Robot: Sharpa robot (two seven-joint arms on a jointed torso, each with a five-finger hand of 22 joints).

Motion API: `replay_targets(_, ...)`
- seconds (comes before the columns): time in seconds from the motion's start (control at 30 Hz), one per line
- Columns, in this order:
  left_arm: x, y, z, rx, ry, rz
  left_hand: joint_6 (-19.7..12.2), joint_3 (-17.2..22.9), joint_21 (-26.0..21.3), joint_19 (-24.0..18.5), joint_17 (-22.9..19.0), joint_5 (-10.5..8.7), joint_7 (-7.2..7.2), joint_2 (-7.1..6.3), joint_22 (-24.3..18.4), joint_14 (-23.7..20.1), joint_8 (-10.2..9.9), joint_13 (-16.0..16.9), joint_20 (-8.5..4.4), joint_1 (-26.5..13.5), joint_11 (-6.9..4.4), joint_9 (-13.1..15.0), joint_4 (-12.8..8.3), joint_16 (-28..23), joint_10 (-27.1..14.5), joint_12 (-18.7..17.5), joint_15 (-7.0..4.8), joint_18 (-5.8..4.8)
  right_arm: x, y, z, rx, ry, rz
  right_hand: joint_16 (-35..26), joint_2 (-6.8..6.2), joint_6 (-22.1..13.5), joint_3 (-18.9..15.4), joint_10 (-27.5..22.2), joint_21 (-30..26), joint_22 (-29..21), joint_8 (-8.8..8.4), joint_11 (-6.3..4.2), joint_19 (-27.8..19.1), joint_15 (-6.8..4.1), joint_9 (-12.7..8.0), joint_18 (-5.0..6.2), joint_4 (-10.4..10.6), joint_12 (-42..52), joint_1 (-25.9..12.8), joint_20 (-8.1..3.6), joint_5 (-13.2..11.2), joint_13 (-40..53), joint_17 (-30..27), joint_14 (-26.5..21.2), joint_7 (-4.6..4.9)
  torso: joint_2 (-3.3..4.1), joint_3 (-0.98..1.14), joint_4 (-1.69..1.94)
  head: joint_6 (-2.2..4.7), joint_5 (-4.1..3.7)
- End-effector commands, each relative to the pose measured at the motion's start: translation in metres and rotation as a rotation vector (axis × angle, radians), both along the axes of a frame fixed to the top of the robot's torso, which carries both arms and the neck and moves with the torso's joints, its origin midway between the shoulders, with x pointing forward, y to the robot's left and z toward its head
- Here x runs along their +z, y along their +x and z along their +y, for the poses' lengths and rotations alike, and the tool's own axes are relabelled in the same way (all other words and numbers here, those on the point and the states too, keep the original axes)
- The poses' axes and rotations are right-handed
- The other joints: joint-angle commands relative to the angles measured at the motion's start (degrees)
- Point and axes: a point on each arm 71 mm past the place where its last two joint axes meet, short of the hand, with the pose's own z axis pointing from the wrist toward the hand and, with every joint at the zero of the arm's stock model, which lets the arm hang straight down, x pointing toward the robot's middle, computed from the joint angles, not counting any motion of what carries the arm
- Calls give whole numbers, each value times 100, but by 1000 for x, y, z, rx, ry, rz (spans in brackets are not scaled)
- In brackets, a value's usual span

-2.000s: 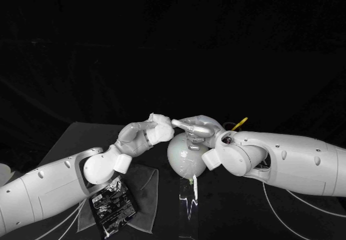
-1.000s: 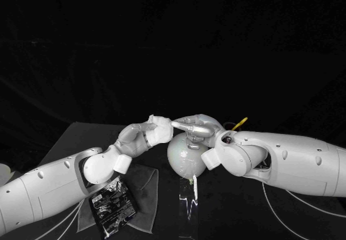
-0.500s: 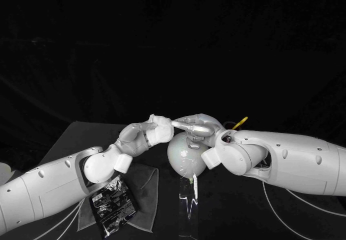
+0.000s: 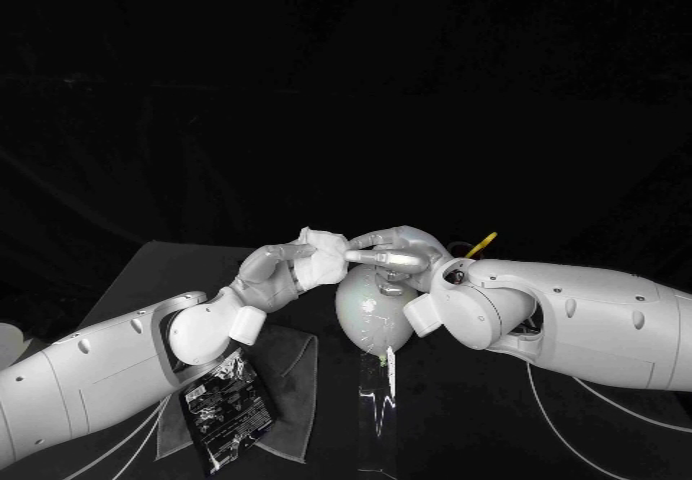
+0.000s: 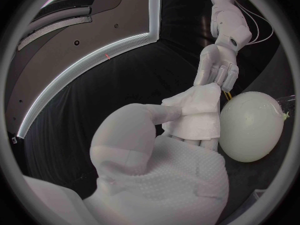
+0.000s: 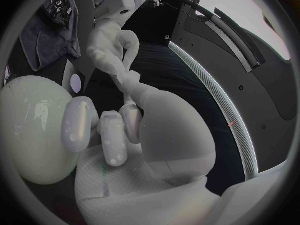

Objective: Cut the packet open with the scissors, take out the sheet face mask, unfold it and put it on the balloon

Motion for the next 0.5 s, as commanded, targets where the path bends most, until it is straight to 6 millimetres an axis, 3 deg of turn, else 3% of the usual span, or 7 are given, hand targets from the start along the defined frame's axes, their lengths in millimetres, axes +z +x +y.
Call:
replay_targets(0.03, 2, 0, -2, -9, -5, -16, 54, 31, 12, 41, 5, -14, 861, -49, -8, 32, 16, 4, -13, -10, 3, 7, -13, 23, 27, 30, -11, 79, 2, 0, 0, -12, -19, -35, 25, 19, 7, 127, 135, 41, 997, 76, -94, 39, -37, 144, 38, -38, 37, -126, -12, 2, 479, 1332, 554, -23, -1, 1, 0, -6, 5)
replay_targets(0.5, 1, 1, 0, 15, 34, -31, 127, 10, -23, 12, -2, -14, 860, -107, -23, 2, -134, -6, -26, 76, 1, -115, -151, -17, 58, 13, -10, 68, 4, -3, 0, -7, -15, -50, 31, -34, -27, 406, 185, 69, 1003, 226, -114, 49, -54, 264, 34, -165, 81, -363, -29, 2, 537, 1353, 560, -44, 0, 0, 0, -28, 16)
